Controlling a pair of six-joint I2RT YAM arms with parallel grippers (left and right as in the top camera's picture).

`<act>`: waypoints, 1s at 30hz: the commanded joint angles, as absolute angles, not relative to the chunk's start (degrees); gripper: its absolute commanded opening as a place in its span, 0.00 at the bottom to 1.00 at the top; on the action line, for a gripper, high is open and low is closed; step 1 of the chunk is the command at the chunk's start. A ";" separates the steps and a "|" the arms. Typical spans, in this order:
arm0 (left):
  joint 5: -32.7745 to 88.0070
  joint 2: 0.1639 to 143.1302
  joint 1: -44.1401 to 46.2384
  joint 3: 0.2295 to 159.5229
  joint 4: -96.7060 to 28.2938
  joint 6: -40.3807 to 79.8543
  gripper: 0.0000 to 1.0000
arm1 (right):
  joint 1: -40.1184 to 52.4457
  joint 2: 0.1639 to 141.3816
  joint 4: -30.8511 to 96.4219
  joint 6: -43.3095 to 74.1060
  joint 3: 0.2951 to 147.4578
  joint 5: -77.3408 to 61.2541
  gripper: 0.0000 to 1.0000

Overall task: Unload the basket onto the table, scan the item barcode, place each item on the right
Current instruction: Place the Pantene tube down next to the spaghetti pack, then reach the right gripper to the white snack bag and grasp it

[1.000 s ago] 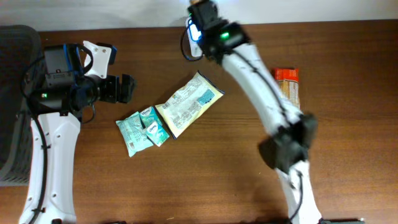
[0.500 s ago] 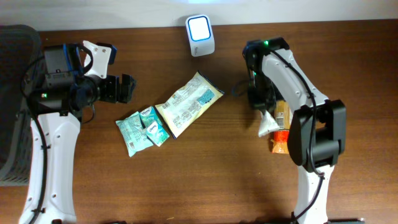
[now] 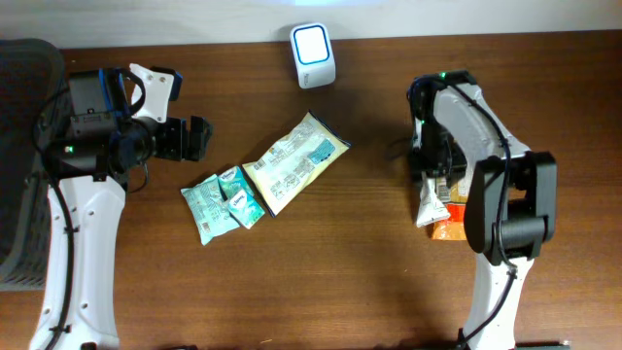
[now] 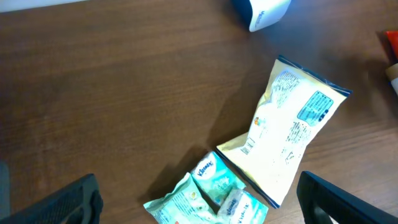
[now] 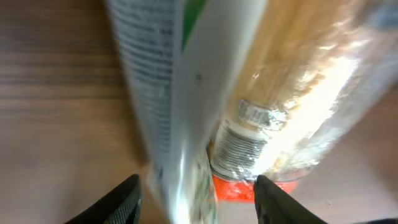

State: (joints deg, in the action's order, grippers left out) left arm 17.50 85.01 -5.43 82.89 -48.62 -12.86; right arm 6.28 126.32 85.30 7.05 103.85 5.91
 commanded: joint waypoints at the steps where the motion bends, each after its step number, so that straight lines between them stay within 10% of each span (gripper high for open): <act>1: 17.56 84.20 -5.54 83.68 -48.69 -13.80 0.99 | 5.98 124.66 88.58 6.17 114.39 1.61 0.58; 8: 17.56 84.20 -5.54 83.68 -48.69 -13.78 0.99 | 6.96 125.23 83.29 2.11 120.90 -20.01 0.61; 25: 17.58 84.20 -5.54 83.68 -48.69 -13.80 0.99 | 19.31 138.93 51.48 -0.08 119.13 -21.96 0.92; 30: 17.56 84.20 -5.54 83.68 -48.69 -13.80 0.99 | 19.57 140.16 55.59 -4.27 119.13 -30.35 0.78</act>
State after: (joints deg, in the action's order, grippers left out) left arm 17.52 85.01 -5.43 82.89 -48.64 -12.86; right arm 19.38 140.11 53.06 -2.61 119.07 -26.50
